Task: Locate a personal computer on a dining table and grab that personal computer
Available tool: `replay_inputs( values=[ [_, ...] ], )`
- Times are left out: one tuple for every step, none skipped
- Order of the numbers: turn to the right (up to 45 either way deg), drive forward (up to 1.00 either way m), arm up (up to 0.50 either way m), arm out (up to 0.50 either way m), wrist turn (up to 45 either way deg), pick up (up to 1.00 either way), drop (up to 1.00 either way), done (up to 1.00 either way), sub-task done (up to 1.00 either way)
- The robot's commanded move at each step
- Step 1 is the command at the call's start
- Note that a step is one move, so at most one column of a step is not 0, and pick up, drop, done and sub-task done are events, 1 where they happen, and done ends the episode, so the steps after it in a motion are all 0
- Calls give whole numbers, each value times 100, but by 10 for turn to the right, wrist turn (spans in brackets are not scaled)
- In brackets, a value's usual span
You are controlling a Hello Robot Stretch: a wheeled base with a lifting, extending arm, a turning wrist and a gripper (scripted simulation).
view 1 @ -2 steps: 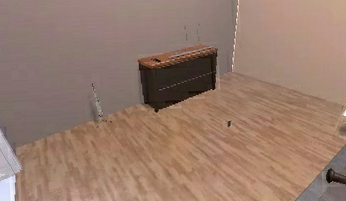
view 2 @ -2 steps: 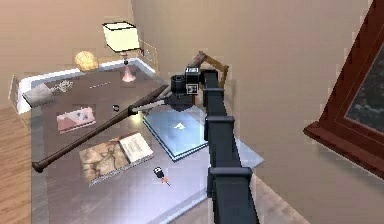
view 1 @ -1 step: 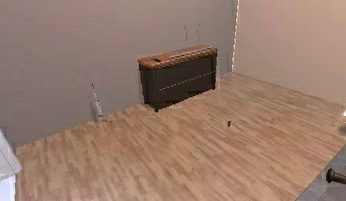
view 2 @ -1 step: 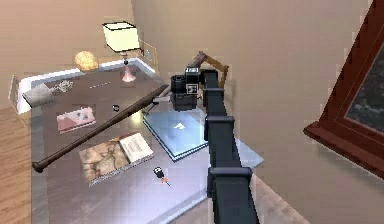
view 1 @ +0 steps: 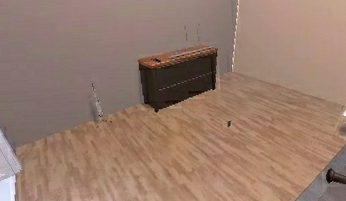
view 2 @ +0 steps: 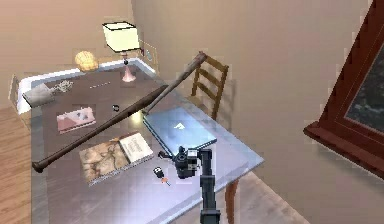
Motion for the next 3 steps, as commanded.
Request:
replay_inputs(
  values=[
    [0,0,0,0,0,100,0,0,0],
    [0,0,10,0,0,0,0,0,0],
    [0,0,0,0,0,0,0,100,0]
  ],
)
